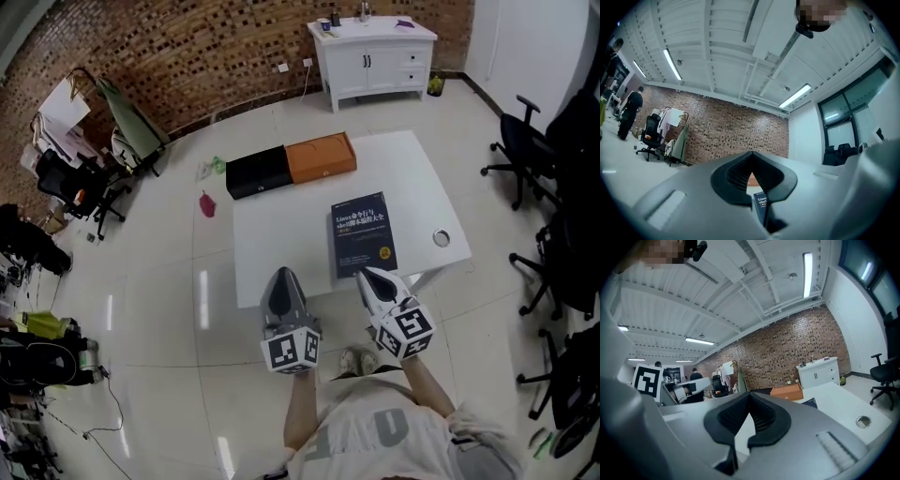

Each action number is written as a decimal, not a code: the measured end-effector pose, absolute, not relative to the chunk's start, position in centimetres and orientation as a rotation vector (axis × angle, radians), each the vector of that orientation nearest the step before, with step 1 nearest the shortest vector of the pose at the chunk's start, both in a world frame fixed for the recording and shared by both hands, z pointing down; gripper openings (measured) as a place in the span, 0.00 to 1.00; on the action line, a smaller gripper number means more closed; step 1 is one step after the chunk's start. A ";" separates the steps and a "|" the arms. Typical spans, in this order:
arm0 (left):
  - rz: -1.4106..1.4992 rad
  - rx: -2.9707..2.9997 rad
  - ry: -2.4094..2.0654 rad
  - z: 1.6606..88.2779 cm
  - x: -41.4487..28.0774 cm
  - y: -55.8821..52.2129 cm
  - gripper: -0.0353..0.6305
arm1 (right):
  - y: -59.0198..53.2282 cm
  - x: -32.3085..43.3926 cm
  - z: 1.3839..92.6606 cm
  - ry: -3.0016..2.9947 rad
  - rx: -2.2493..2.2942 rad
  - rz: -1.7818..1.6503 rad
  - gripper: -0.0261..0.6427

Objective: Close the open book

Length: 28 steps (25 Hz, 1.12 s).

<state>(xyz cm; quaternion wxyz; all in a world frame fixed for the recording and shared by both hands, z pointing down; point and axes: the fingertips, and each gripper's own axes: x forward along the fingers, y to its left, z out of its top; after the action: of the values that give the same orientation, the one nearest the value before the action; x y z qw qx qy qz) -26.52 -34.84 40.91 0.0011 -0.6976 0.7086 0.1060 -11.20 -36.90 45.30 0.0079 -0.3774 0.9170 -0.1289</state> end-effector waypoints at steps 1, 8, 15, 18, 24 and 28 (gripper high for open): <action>0.337 -2.193 2.224 41.0 -26.9 -34.4 0.08 | -36.6 -11.5 45.5 2.873 -1.185 -0.409 0.04; 0.342 -2.182 2.212 40.9 -28.6 -30.5 0.08 | -33.1 -12.2 46.7 2.887 -1.239 -0.402 0.04; 0.310 -2.158 2.219 41.2 -27.3 -22.3 0.08 | -24.8 -8.1 45.2 2.828 -1.261 -0.331 0.04; 0.311 -2.226 2.176 41.4 -23.6 -16.7 0.08 | -18.6 -4.3 45.8 2.789 -1.289 -0.315 0.04; 0.332 -2.266 2.121 40.9 -14.4 -3.7 0.08 | -5.9 2.4 44.6 2.806 -1.248 -0.199 0.04; 0.338 -2.285 2.096 38.4 -10.9 4.4 0.08 | 1.7 4.5 42.2 2.823 -1.217 -0.192 0.04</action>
<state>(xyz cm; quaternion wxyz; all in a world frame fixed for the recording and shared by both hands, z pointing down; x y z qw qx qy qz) -10.94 4.40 38.43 0.0113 -0.7326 0.6718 0.1083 4.52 1.71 42.17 0.0309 -0.3949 0.9161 -0.0623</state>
